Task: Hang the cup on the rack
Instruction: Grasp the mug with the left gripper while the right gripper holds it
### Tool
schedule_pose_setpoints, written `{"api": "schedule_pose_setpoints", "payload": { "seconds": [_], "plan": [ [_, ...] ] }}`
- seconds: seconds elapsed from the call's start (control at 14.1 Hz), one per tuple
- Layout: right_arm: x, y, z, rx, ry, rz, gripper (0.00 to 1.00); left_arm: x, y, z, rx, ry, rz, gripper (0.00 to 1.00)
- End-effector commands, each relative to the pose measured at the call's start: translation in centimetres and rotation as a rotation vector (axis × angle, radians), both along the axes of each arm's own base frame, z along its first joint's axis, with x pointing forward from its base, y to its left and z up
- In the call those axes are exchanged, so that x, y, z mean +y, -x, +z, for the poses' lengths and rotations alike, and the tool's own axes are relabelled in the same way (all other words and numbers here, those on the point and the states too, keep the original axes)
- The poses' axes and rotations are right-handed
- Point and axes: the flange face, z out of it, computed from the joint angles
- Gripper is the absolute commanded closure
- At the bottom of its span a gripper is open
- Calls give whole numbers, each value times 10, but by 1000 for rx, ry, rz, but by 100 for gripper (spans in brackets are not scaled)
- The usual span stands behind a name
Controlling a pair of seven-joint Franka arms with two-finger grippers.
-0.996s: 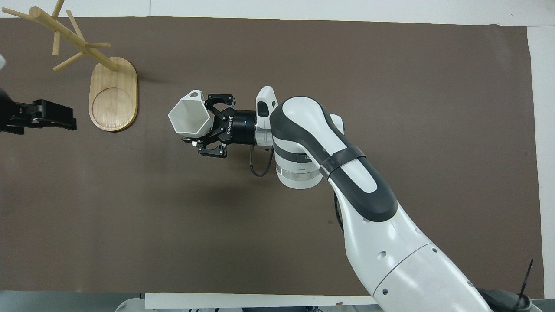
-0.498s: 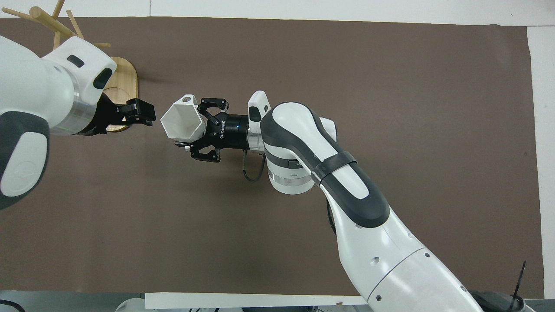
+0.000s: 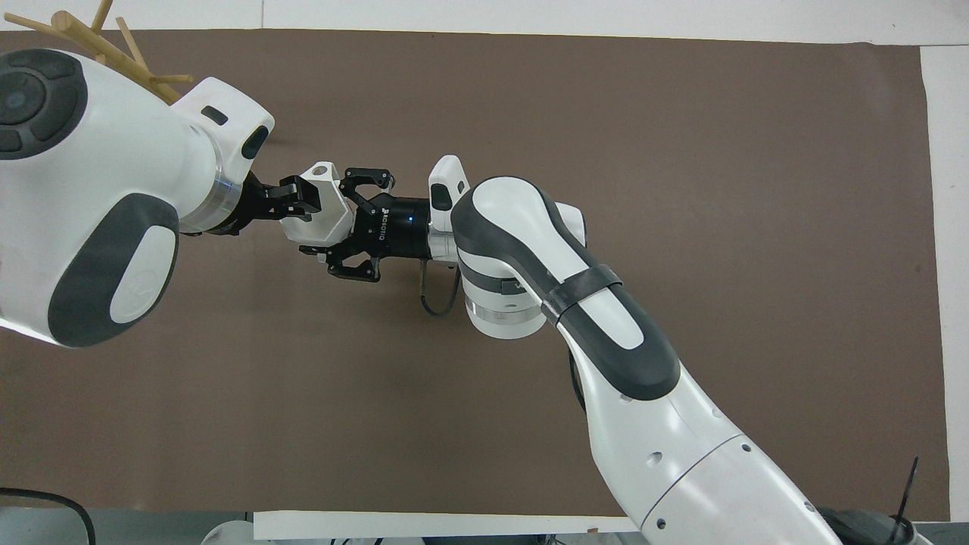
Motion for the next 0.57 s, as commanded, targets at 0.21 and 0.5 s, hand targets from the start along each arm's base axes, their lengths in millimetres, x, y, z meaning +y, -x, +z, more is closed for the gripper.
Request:
{"api": "schedule_pose_setpoints", "payload": {
  "seconds": [0.21, 0.5],
  "plan": [
    [4, -1, -3, -11, 12, -37, 68, -6, 7, -13, -17, -6, 8, 100],
    [7, 1, -3, -12, 13, -32, 68, -6, 6, -12, -26, 0, 17, 100]
  ]
}}
